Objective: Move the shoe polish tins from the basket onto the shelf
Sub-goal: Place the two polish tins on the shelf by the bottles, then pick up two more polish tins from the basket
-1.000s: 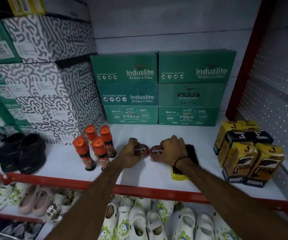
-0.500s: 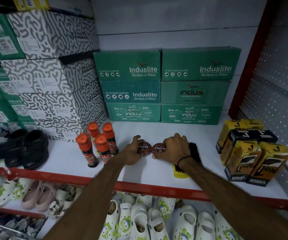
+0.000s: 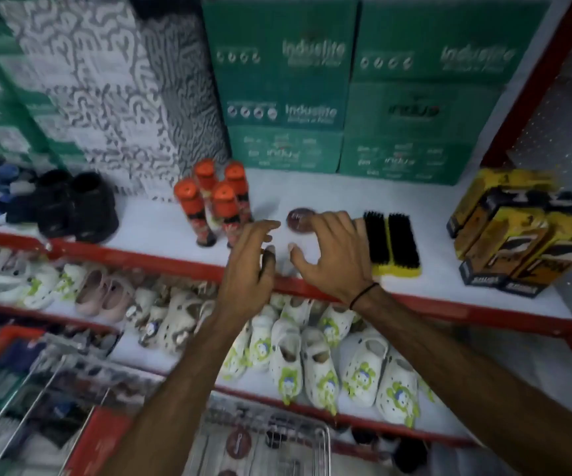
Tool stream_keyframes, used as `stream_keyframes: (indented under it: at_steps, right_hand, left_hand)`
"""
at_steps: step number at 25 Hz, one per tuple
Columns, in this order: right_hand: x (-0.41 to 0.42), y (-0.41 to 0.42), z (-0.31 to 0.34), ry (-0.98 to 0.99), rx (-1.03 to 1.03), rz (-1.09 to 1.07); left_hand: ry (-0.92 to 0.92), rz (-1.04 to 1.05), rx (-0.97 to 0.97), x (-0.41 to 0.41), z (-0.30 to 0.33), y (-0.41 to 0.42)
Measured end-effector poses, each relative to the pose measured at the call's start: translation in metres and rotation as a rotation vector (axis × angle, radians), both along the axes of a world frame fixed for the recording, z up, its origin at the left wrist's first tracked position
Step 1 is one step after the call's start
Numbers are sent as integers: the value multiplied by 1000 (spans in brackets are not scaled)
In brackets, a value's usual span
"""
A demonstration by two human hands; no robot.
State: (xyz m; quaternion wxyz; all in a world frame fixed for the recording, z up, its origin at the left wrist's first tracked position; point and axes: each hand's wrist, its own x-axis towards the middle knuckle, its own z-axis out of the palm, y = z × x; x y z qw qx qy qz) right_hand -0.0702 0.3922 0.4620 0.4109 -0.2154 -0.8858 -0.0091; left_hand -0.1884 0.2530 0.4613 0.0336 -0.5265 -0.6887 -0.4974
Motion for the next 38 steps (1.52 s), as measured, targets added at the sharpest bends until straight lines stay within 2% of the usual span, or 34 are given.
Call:
stream_keyframes:
  at_steps: [1, 3, 6, 9, 12, 14, 16, 18, 20, 21, 22, 24, 26, 28, 30, 34, 38]
  right_hand:
    - [-2, -21, -9, 41, 1, 61]
    - [-7, -70, -44, 3, -26, 206]
    - [-7, -144, -126, -225, -97, 460]
    - [4, -196, -221, -655, -258, 628]
    - [6, -222, -321, -1217, -405, 595]
    - [-8, -230, -395, -1427, -323, 582]
    - [-30, -238, -455, -1526, -148, 570]
    - [-47, -248, -492, -1541, -8, 564]
    - [-46, -257, -512, -1464, 149, 517]
    - [-42, -263, -515, -1430, 202, 488]
    - [-38, -268, -513, -1466, 161, 473]
    - [-16, -274, -498, -1560, -40, 464]
    - [2, -282, -480, -1636, -264, 453]
    - [10, -291, -443, -1613, -397, 463]
    - [2, -301, -398, -1576, -406, 503]
    - [-36, -296, -284, -1213, -480, 521]
    - [-54, -264, -163, -878, -453, 523]
  left_hand:
    - [-4, 77, 49, 2, -14, -25]
    - [-63, 253, 65, 4, -61, -78]
    - [-198, 452, -54, 6, -150, -152]
    - [-297, 496, -357, 18, -253, -212]
    - [-528, 472, -753, 38, -359, -255]
    - [-636, 379, -1060, 58, -433, -275]
    - [-662, 333, -1282, 76, -489, -283]
    - [-678, 418, -1297, 89, -523, -281]
    - [-598, 470, -1250, 95, -540, -279]
    - [-545, 487, -1211, 95, -544, -280]
    - [-518, 504, -1157, 93, -543, -281]
    - [-560, 512, -1091, 88, -523, -291]
    - [-669, 510, -1119, 89, -507, -302]
    - [-738, 537, -1119, 85, -464, -316]
    - [-707, 534, -1095, 76, -416, -331]
    - [-558, 506, -930, 39, -298, -341]
    - [-366, 475, -787, 1, -187, -312]
